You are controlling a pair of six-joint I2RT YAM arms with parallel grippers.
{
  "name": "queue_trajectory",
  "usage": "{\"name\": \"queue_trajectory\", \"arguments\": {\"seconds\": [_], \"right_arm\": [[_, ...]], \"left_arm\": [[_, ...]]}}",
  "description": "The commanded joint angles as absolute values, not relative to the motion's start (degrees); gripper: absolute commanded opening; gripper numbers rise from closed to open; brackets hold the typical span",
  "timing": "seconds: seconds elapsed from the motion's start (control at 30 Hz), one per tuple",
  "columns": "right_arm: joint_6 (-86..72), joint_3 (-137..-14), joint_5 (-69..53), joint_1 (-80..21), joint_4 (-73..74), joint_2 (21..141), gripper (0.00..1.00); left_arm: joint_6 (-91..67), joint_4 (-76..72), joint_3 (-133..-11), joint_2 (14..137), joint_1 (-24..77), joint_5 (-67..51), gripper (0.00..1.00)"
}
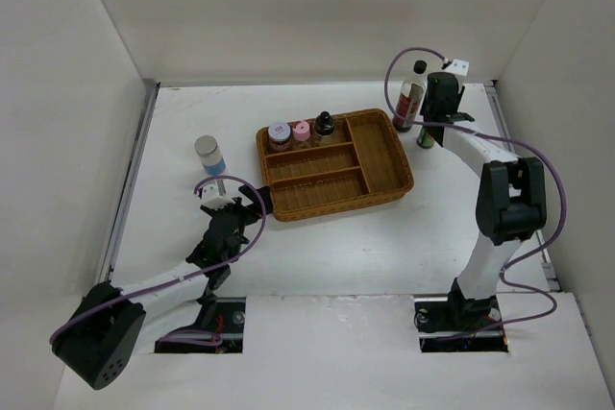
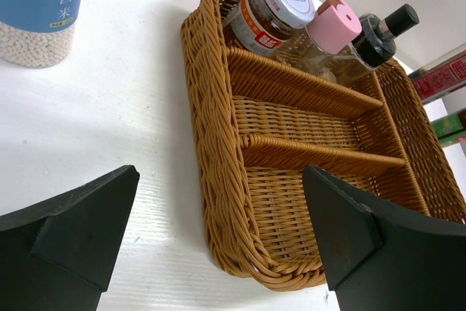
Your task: Organize the condiment bottles
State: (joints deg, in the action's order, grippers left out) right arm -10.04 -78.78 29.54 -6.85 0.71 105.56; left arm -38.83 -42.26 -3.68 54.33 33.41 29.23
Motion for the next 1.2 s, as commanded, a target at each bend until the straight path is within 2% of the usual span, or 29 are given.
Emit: {"name": "queue_trajectory", "arguments": {"seconds": [0.0, 0.23, 0.47, 0.77, 1.17], "right_arm": [[-7.8, -78.5, 34.5, -7.9, -5.4, 101.2, 0.33], [-7.9, -71.7, 36.7, -10.8, -5.5, 87.7, 0.3], [-8.8, -69.6, 36.9, -21.2, -5.7, 80.8, 0.29], [-9.8, -75.9, 35.6, -34.6, -9.9, 88.5, 0.3], [-10.6, -79.7, 34.7, -40.2, -9.9, 97.3, 0.31]], "left_arm": [[-39.3, -45.7, -4.8, 54.4, 33.1, 28.7, 1.0], [-39.5, -45.8, -4.8, 54.3, 33.2, 28.1, 1.0], [-39.5, -45.7, -4.6, 53.6, 33.1, 28.1, 1.0], [-39.4, -45.4, -4.6, 53.2, 33.1, 28.3, 1.0], [-39.3, -45.2, -4.7, 53.3, 32.9, 28.1, 1.0]]}}
